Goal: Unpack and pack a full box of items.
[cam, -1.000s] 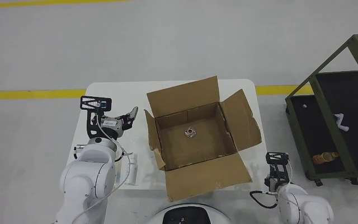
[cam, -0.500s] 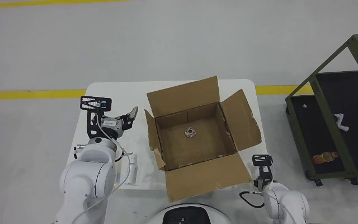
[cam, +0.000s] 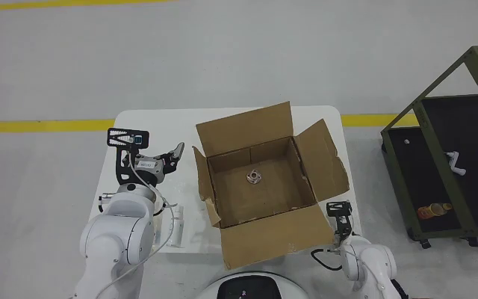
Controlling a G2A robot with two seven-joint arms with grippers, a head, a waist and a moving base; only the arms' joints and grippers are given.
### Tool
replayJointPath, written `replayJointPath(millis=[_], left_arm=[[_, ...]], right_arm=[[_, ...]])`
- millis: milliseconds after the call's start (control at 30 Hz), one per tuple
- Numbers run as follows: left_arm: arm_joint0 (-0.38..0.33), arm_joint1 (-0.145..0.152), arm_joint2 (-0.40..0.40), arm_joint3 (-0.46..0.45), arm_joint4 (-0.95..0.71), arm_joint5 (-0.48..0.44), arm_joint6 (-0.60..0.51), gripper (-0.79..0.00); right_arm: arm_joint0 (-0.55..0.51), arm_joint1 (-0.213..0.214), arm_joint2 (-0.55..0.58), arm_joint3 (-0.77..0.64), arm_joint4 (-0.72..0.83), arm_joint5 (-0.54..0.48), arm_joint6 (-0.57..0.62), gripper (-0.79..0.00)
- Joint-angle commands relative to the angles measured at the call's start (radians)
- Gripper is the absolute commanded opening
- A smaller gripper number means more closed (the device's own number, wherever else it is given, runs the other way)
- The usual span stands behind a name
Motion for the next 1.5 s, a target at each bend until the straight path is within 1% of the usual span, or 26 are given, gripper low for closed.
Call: replayJointPath(millis=[0,133,167,267,300,333,400,500,600,633,667,700,867,1000,1100,1300,1467], left_arm=[[0.0,0.0,0.0,0.0,0.0,0.0,0.0,0.0],[0.0,0.0,0.0,0.0,0.0,0.0,0.0,0.0],[0.0,0.0,0.0,0.0,0.0,0.0,0.0,0.0],[0.0,0.0,0.0,0.0,0.0,0.0,0.0,0.0],[0.0,0.0,0.0,0.0,0.0,0.0,0.0,0.0],[0.0,0.0,0.0,0.0,0.0,0.0,0.0,0.0],[0.0,0.0,0.0,0.0,0.0,0.0,0.0,0.0],[0.0,0.0,0.0,0.0,0.0,0.0,0.0,0.0],[0.0,0.0,0.0,0.0,0.0,0.0,0.0,0.0],[0.0,0.0,0.0,0.0,0.0,0.0,0.0,0.0],[0.0,0.0,0.0,0.0,0.0,0.0,0.0,0.0],[0.0,0.0,0.0,0.0,0.0,0.0,0.0,0.0],[0.0,0.0,0.0,0.0,0.0,0.0,0.0,0.0],[0.0,0.0,0.0,0.0,0.0,0.0,0.0,0.0],[0.0,0.0,0.0,0.0,0.0,0.0,0.0,0.0],[0.0,0.0,0.0,0.0,0.0,0.0,0.0,0.0],[0.0,0.0,0.0,0.0,0.0,0.0,0.0,0.0]], right_arm=[[0.003,0.001,-0.004,0.005,0.0,0.002,-0.001,-0.662],[0.005,0.004,-0.012,0.009,0.001,0.0,0.003,-0.582],[0.006,0.005,-0.013,0.009,0.002,0.001,0.004,-0.579],[0.005,0.007,-0.017,0.005,0.003,0.002,0.007,-0.533],[0.004,0.008,-0.017,0.003,0.004,0.004,0.01,-0.493],[0.003,0.008,-0.016,-0.001,0.007,0.005,0.013,-0.471],[-0.002,0.01,-0.011,-0.022,0.016,0.006,0.014,-0.443],[-0.012,0.013,0.026,-0.076,0.057,0.017,0.027,-0.425],[-0.022,0.017,0.085,-0.146,0.114,0.029,0.027,-0.443],[-0.025,0.019,0.107,-0.166,0.128,0.028,0.024,-0.514],[-0.023,0.021,0.132,-0.178,0.151,0.037,0.031,-0.705],[-0.012,0.021,0.163,-0.192,0.195,0.066,0.037,-0.785],[0.064,0.034,0.257,-0.248,0.254,0.069,0.029,-0.785],[0.138,0.046,0.283,-0.294,0.277,0.052,0.042,-0.785],[0.186,0.051,0.285,-0.357,0.33,0.048,0.065,-0.785],[0.258,0.061,0.233,-0.46,0.448,0.031,0.132,-0.785],[0.314,0.07,0.116,-0.471,0.462,-0.005,0.199,-0.785]])
